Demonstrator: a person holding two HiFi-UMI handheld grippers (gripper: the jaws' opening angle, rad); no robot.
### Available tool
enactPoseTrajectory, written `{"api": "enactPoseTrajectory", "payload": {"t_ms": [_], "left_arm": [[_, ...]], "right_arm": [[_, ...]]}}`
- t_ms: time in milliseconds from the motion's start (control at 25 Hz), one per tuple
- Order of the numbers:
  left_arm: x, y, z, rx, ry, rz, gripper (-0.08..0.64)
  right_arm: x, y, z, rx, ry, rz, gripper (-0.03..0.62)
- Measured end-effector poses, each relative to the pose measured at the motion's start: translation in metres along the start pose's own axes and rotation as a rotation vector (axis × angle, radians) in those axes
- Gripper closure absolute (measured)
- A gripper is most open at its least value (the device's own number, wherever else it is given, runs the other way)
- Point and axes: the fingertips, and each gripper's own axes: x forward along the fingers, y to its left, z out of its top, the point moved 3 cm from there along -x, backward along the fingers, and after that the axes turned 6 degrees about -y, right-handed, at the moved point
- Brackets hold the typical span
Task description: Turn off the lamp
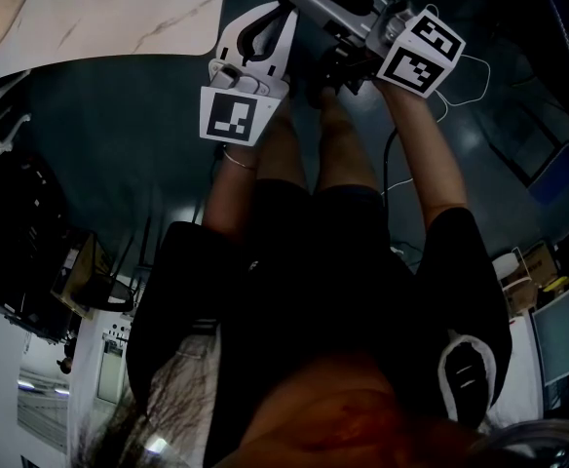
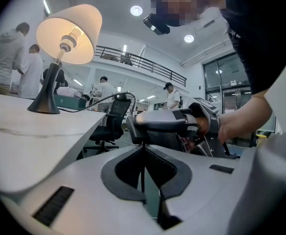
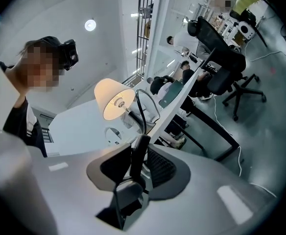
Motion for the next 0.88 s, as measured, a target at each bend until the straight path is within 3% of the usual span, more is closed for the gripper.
{"api": "enactPoseTrajectory", "payload": {"t_ms": [880], "left_arm": [[0.0023, 0.0008, -0.0008, 0.011, -0.007, -0.034, 0.548]], "right_arm": [[0.0004, 0.0016, 0.0013, 0.023, -0.007, 0.007, 0.508]]}}
